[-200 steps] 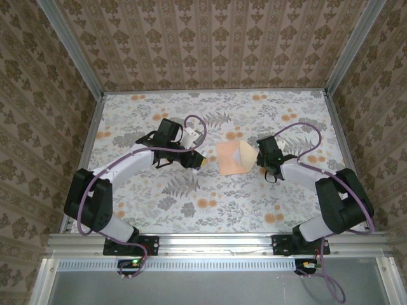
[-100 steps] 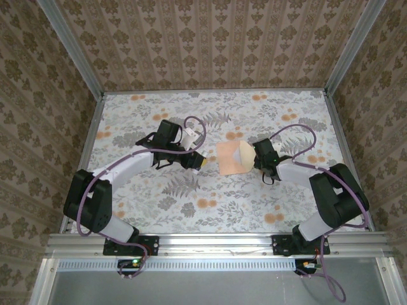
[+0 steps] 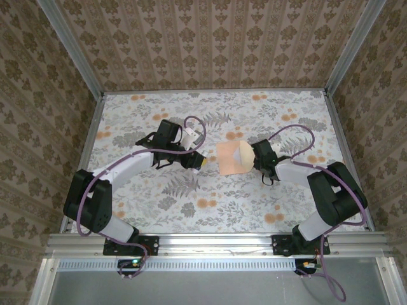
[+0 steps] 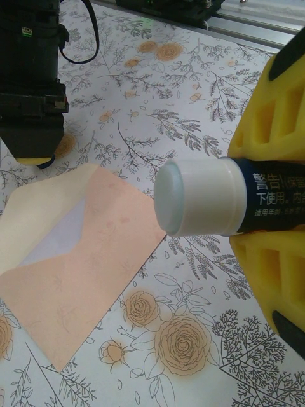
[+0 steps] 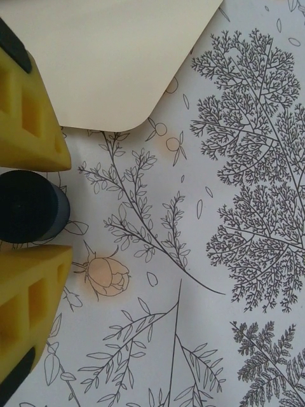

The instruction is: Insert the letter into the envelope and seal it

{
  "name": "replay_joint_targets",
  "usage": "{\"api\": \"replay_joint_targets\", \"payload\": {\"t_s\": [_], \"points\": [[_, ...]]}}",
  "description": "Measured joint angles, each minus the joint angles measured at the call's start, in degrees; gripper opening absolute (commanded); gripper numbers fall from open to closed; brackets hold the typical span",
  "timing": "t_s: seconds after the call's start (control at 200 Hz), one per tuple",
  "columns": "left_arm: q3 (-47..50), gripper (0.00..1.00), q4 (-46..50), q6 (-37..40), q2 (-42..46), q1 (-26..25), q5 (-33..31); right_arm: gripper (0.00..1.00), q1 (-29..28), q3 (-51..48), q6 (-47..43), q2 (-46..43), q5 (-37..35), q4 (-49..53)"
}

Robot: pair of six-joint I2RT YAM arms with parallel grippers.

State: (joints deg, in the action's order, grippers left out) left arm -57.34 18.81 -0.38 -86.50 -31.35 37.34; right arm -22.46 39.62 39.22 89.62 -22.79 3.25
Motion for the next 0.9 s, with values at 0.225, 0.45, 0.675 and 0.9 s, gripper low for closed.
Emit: {"api": "replay_joint_targets", "payload": {"t_s": [0.225,0.45,0.675,0.9], "points": [[0.0,0.00,0.0,0.0,0.0,0.0,0.0,0.37,0.0,0.0,0.0,0.3,-0.4,0.1],[0.0,0.00,0.0,0.0,0.0,0.0,0.0,0.45,0.0,0.0,-0.4,-0.2,-1.0,1.1],[0.0,0.00,0.0,0.0,0.0,0.0,0.0,0.54,0.0,1.0,-1.7,-3.2,-1.3,3.3],[0.0,0.00,-0.2,-1.4,1.5,0.1,-0.3,0.67,0.2,3.0,-2.3,-7.3,0.5,4.9]]}}
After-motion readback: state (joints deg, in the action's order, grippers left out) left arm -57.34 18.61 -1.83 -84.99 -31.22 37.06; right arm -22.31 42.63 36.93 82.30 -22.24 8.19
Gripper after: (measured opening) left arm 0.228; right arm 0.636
